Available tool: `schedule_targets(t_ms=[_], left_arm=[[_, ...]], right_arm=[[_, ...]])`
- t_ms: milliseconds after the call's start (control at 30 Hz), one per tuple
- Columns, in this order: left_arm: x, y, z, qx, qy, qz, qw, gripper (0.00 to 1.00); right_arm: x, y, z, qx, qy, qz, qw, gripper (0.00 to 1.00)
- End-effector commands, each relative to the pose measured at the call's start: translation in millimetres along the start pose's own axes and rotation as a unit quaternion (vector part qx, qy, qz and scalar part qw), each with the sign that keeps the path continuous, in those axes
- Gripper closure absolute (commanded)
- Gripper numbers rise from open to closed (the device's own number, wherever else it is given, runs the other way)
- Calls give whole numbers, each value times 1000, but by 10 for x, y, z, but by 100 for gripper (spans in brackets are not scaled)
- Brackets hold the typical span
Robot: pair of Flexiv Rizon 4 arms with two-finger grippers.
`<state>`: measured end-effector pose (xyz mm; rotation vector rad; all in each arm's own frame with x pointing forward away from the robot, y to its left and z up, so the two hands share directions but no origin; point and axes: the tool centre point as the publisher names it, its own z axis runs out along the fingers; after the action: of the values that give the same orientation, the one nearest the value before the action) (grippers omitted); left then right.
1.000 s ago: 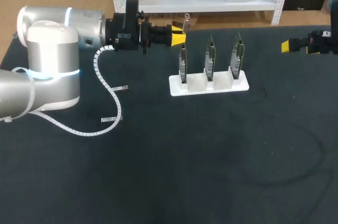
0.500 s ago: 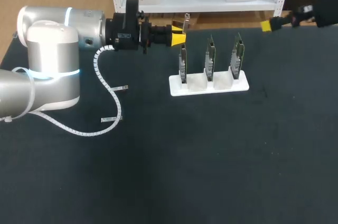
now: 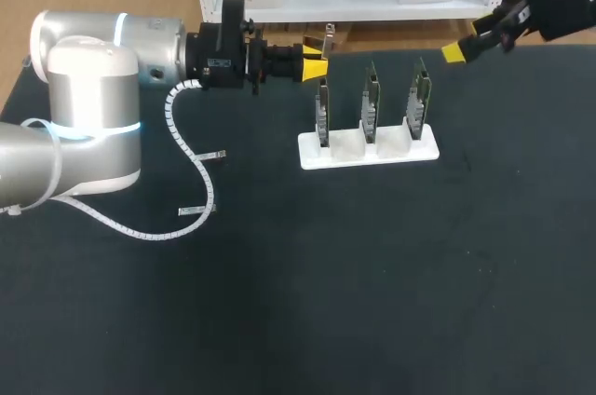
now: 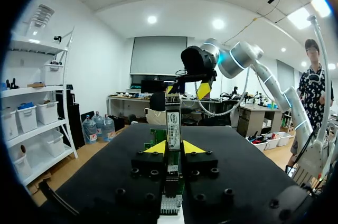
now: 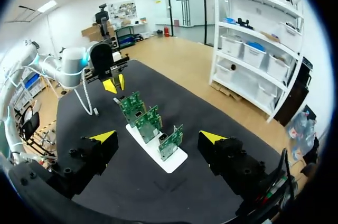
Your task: Pick up the optical module with the left hand, and insert it into the network port with the right hand.
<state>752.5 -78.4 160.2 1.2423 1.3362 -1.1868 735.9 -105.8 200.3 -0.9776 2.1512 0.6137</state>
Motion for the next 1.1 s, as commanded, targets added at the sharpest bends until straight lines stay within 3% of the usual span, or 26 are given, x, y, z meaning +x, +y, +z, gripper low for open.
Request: schedule_targets(t_ms=[33,100,400,567,800,967,1100], left_arm=[[6,11,3,1,0,0,1000,100],[6,11,3,1,0,0,1000,100],[6,11,3,1,0,0,1000,100],[6,11,3,1,0,0,1000,100],[6,11,3,1,0,0,1000,100],[6,11,3,1,0,0,1000,100],[6,11,3,1,0,0,1000,100]], right_arm=[[-6,-41,3,-101,-2,-1,995,0],[0,-40,23,-115,3,-32,993,0],[-497,101,438,-195,0,-169,966,0],[-645,225,619,-263,2,-220,939,0],[-769,383,779,-341,18,-259,903,0],[-790,489,906,-363,24,-264,893,0],[-808,556,1012,-366,29,-264,892,0]])
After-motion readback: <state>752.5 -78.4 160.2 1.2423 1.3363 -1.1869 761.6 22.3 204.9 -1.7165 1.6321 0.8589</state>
